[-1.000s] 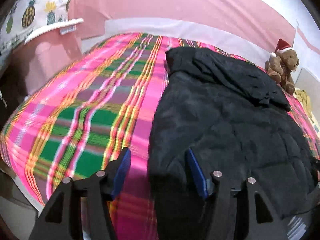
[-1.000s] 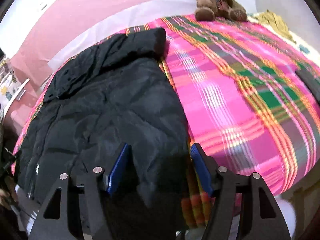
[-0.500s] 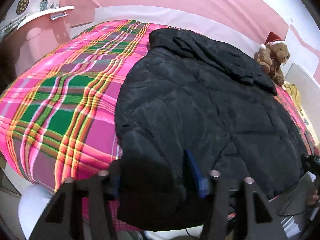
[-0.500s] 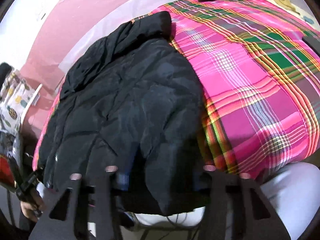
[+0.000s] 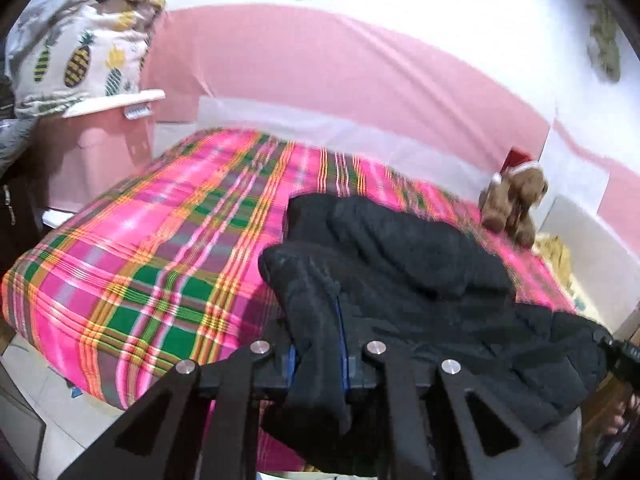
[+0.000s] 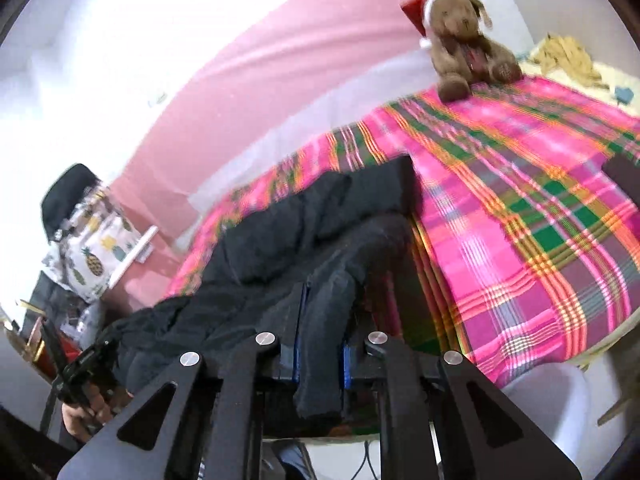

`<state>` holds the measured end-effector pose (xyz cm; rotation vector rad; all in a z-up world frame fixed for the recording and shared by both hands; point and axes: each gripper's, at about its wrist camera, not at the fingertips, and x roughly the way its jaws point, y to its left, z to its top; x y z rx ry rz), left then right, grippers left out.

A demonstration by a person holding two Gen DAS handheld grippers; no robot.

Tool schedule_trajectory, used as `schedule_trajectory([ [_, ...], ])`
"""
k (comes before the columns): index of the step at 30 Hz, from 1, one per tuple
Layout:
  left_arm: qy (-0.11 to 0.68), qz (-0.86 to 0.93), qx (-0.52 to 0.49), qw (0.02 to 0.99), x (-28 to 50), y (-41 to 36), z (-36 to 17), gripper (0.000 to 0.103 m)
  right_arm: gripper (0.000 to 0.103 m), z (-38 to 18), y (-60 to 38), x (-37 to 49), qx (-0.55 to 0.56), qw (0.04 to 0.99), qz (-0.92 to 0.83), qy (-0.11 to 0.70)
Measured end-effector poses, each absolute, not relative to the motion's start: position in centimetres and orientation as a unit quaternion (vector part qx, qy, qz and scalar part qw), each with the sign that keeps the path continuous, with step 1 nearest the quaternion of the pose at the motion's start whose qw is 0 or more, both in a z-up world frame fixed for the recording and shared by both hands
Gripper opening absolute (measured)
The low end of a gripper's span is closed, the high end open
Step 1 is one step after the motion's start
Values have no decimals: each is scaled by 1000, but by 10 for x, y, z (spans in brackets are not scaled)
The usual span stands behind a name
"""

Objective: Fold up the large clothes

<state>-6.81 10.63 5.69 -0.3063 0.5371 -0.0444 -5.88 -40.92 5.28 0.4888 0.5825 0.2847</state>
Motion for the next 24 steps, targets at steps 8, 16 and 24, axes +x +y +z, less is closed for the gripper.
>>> schedule_trajectory([
  [8, 220, -35, -163, 961, -83, 113, 90, 16, 14, 75, -410, -56, 234, 932, 130, 245],
  [16, 208, -44, -165, 963, -26, 114, 106, 16, 14, 98, -410, 9, 226, 939, 125, 228],
  [24, 229, -35, -152, 961, 93, 110, 120, 16, 14, 104, -410, 134, 230, 929, 97, 271],
])
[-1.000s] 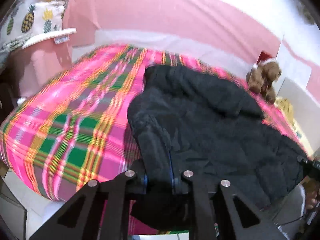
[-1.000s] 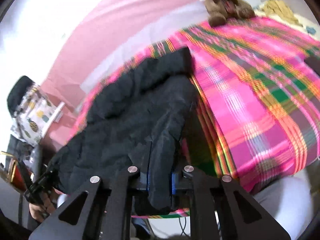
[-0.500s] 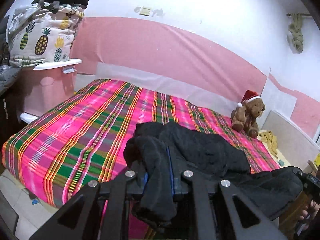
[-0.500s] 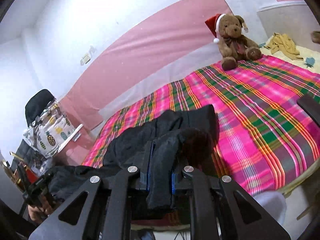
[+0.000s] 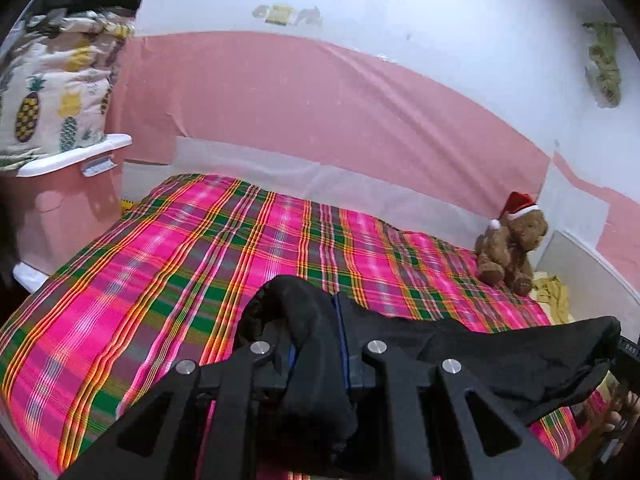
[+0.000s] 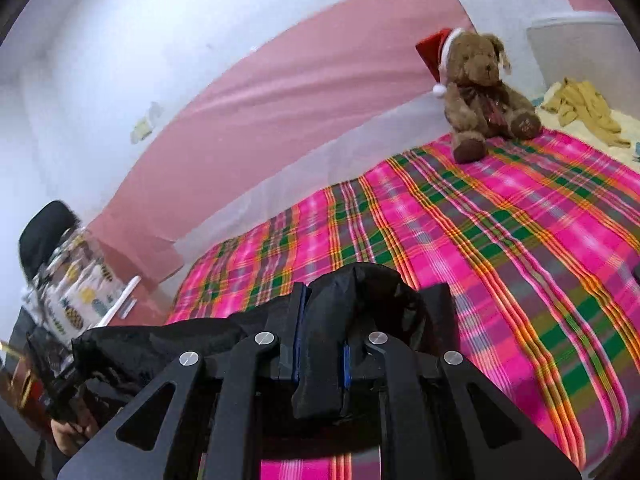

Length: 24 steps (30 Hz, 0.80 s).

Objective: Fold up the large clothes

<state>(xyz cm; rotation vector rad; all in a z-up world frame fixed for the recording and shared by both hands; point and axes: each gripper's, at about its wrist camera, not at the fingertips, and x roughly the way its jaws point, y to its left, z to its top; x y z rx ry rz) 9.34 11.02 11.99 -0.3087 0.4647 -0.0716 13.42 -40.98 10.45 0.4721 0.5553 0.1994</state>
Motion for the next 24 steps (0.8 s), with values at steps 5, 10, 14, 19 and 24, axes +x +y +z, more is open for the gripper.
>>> schedule_trajectory([
  [5, 275, -19, -147, 950, 179, 106, 97, 16, 15, 78, -405, 216, 220, 916, 77, 328],
  [10, 350, 1, -154, 924, 248, 101, 29, 18, 16, 17, -401, 272, 212, 893, 59, 393],
  [14, 365, 11, -154, 918, 266, 94, -15, 23, 17, -23, -398, 286, 218, 884, 57, 410],
  [19, 355, 10, -153, 922, 266, 88, -23, 24, 18, -35, -401, 285, 235, 881, 67, 405],
  [24, 357, -6, -174, 918, 267, 96, -9, 30, 31, -11, -410, 278, 262, 880, 86, 386],
])
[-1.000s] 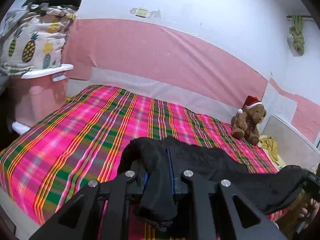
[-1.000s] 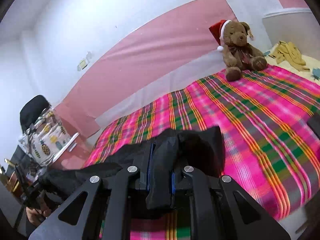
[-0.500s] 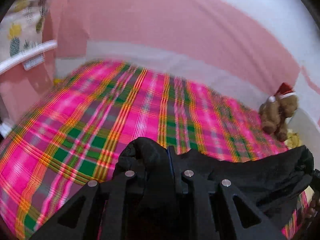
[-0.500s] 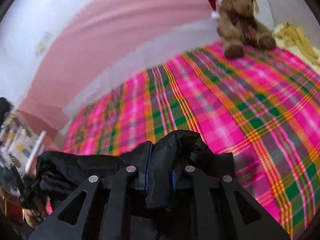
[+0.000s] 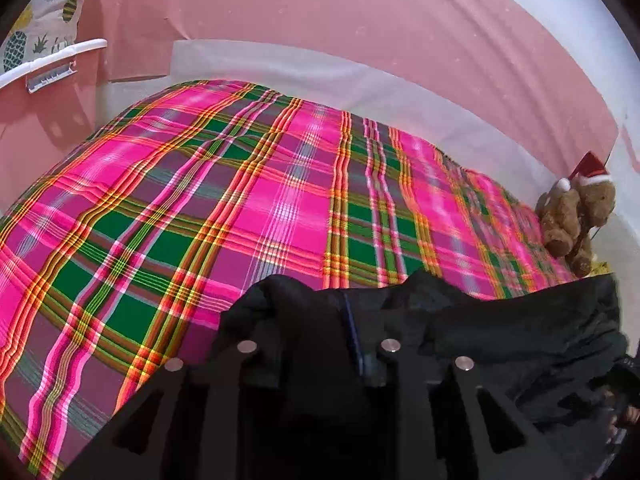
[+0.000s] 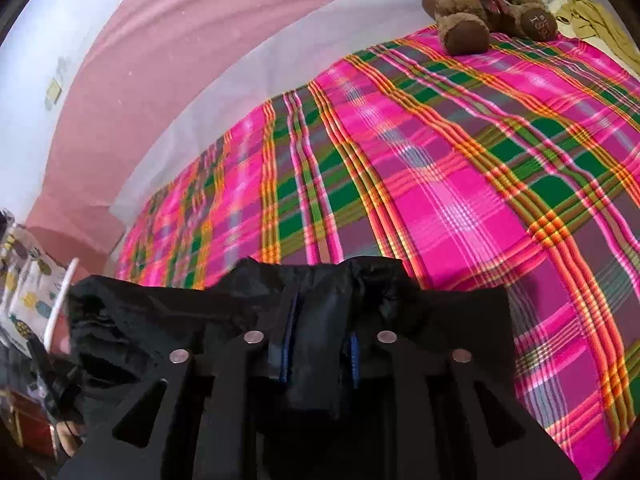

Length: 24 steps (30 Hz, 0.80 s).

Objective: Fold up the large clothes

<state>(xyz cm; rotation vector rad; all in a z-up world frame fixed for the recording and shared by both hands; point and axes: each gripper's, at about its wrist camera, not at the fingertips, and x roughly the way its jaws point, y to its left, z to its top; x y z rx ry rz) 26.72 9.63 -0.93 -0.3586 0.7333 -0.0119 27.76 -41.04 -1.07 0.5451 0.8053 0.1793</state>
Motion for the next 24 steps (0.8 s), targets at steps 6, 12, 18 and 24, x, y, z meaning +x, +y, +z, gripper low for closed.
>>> schedule_trajectory([
  [6, 308, -32, -220, 925, 258, 114, 26, 70, 67, 27, -417, 266, 285, 893, 113, 330],
  [12, 269, -17, -223, 937, 245, 119, 52, 84, 68, 55, -391, 242, 207, 926, 84, 305],
  [18, 315, -116, -165, 927, 231, 67, 39, 84, 68, 21, -335, 244, 87, 916, 98, 380],
  [24, 378, -98, -89, 916, 280, 24, -4, 84, 68, -20, -336, 292, 51, 896, 56, 438],
])
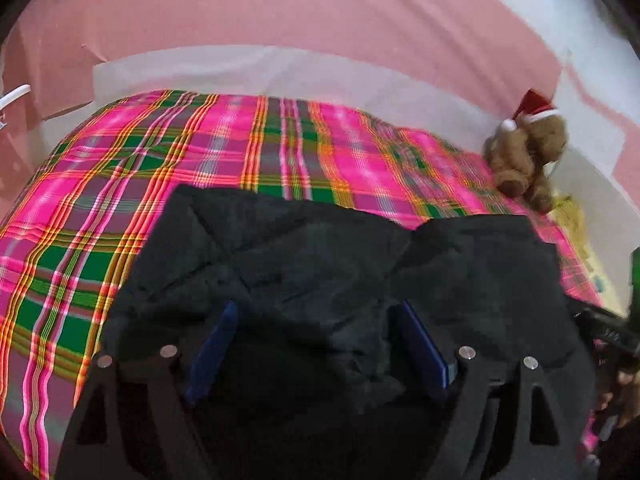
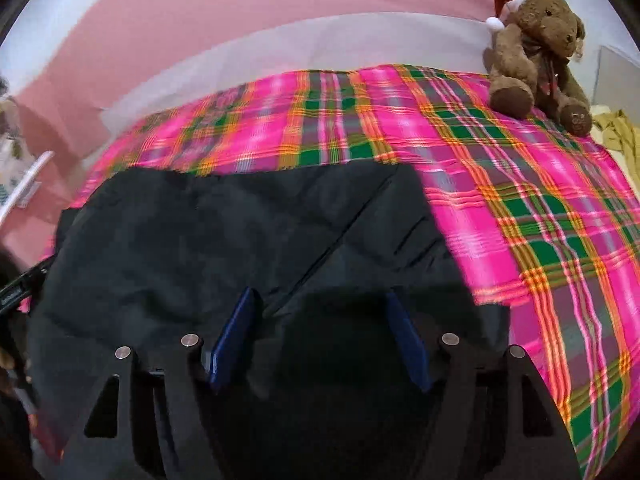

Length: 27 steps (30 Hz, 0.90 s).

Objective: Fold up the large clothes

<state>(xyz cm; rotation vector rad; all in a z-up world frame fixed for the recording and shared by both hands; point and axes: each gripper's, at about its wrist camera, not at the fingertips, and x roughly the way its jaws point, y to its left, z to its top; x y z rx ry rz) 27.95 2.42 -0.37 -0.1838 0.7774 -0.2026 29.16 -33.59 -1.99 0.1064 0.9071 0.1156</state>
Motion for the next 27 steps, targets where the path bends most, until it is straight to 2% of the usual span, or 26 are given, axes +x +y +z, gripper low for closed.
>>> schedule_trajectory([
  [5, 375, -80, -63, 921, 300, 10, -20, 84, 68, -39, -341, 305, 56, 894, 43, 443],
  [8, 388, -75, -56, 917, 305, 8, -16, 83, 68, -31, -343, 305, 55, 891, 37, 449],
  [13, 367, -108, -77, 921, 281, 4, 23, 81, 68, 10, -340, 288, 65, 911, 51, 405],
  [17, 352, -162, -50, 920, 281, -38, 40, 81, 68, 5, -335, 307, 46, 904, 46, 423],
  [21, 420, -162, -25, 893, 326, -76, 5, 81, 68, -33, -345, 335, 40, 877, 27, 478],
  [27, 431, -147, -8, 890, 348, -90, -28, 81, 68, -57, -352, 345, 52, 875, 17, 481],
])
